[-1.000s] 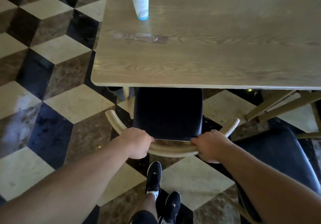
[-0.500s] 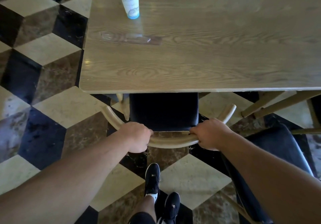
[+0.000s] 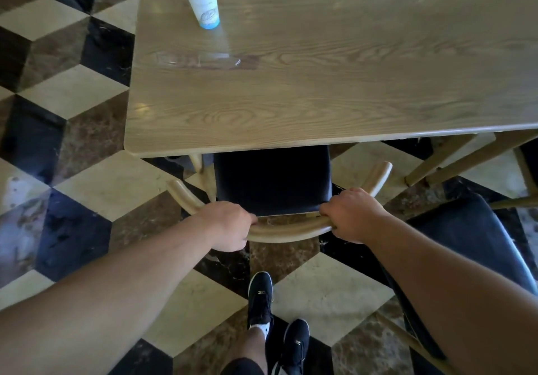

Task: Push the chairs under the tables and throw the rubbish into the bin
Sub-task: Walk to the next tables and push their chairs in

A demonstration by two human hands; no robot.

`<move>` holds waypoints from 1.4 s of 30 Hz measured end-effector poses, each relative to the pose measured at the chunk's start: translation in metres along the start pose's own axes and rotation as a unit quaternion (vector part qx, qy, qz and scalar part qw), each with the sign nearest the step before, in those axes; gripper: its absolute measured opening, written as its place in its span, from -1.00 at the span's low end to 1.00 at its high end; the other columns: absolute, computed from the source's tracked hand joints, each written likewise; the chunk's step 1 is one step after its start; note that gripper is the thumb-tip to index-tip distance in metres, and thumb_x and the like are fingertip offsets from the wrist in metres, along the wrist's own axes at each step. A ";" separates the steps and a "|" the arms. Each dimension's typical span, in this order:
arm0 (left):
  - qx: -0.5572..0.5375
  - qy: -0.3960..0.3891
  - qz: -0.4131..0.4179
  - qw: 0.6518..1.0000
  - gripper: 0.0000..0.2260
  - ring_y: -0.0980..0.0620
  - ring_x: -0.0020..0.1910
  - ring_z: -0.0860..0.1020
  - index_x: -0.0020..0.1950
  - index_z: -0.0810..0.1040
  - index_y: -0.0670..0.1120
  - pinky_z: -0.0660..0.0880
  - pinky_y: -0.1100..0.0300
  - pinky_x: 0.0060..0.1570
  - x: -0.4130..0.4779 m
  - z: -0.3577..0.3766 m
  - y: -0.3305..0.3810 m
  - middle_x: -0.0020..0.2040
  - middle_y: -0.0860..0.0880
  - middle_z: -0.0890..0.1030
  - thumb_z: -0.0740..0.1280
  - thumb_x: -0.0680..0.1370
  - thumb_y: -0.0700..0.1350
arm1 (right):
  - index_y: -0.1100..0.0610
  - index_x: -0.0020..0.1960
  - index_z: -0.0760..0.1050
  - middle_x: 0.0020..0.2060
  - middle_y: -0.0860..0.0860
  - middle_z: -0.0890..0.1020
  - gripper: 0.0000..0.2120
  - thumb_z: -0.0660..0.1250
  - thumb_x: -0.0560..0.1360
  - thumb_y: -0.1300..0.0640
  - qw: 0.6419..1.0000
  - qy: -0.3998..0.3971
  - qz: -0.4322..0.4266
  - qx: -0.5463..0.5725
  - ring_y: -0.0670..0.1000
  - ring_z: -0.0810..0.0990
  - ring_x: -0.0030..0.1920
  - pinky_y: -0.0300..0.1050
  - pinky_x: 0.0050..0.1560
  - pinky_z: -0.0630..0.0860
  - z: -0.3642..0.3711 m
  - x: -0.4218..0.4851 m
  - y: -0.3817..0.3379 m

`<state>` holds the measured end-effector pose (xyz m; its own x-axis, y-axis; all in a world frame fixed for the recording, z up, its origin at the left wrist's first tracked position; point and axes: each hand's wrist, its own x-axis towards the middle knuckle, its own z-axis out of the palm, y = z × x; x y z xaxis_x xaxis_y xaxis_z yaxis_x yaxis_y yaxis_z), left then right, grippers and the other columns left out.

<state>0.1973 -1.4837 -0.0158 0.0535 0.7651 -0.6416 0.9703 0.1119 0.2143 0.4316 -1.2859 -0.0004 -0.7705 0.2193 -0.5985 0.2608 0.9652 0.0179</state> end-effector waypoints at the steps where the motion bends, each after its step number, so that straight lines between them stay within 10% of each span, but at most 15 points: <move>1: 0.001 0.003 0.002 1.000 -0.78 0.13 -0.32 0.45 0.22 0.57 0.11 0.34 0.11 -0.37 0.000 0.001 -0.001 -0.25 0.13 0.51 0.35 0.57 0.02 | -0.10 0.20 0.54 -0.04 -0.04 0.63 -0.77 0.32 0.55 -0.02 1.000 0.000 0.003 -0.001 0.10 0.62 0.00 0.05 0.12 0.47 0.000 0.000 -0.001; 20: -0.009 -0.003 0.000 1.000 -0.71 -0.04 -0.24 0.50 0.26 0.59 0.09 0.41 0.05 -0.25 0.008 -0.005 0.014 -0.28 0.12 0.45 0.36 0.55 0.04 | -0.12 0.12 0.50 -0.01 -0.09 0.65 -0.80 0.38 0.52 -0.10 0.999 -0.025 0.020 0.009 0.06 0.61 0.09 0.08 0.23 0.43 0.002 -0.005 0.012; 27: -0.147 -0.120 -0.102 0.976 -0.10 -0.05 0.20 0.57 0.57 0.35 0.14 0.56 -0.04 0.15 0.015 -0.043 0.047 0.36 0.04 0.56 0.31 0.34 0.59 | -0.03 0.67 0.11 0.60 0.02 0.30 -0.11 0.28 0.51 -0.44 0.988 0.064 0.047 0.131 0.13 0.16 0.62 0.18 0.63 0.05 0.002 -0.050 0.007; 34: -0.190 0.134 0.007 0.973 -0.34 -0.07 0.29 0.53 0.52 0.40 0.13 0.58 -0.11 0.16 0.048 -0.071 0.199 0.41 0.02 0.53 0.31 0.52 0.44 | -0.03 0.65 0.20 0.56 0.02 0.40 -0.15 0.20 0.50 -0.46 0.961 0.085 0.181 0.190 0.11 0.25 0.58 0.09 0.59 0.13 0.047 -0.206 0.065; 42: -0.142 0.077 0.057 0.985 -0.24 -0.12 0.41 0.49 0.60 0.24 0.16 0.51 -0.11 0.24 0.098 -0.082 0.452 0.52 0.02 0.46 0.30 0.50 0.47 | -0.09 0.66 0.04 0.32 0.01 0.57 -0.06 0.29 0.47 -0.49 0.915 0.060 0.320 0.236 0.15 0.58 0.25 0.14 0.11 0.58 0.161 -0.431 0.169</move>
<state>0.6221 -1.3059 0.0784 0.1002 0.8671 -0.4879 0.8543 0.1764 0.4889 0.9017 -1.2401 0.1318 -0.4223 0.7606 -0.4931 0.8822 0.4698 -0.0310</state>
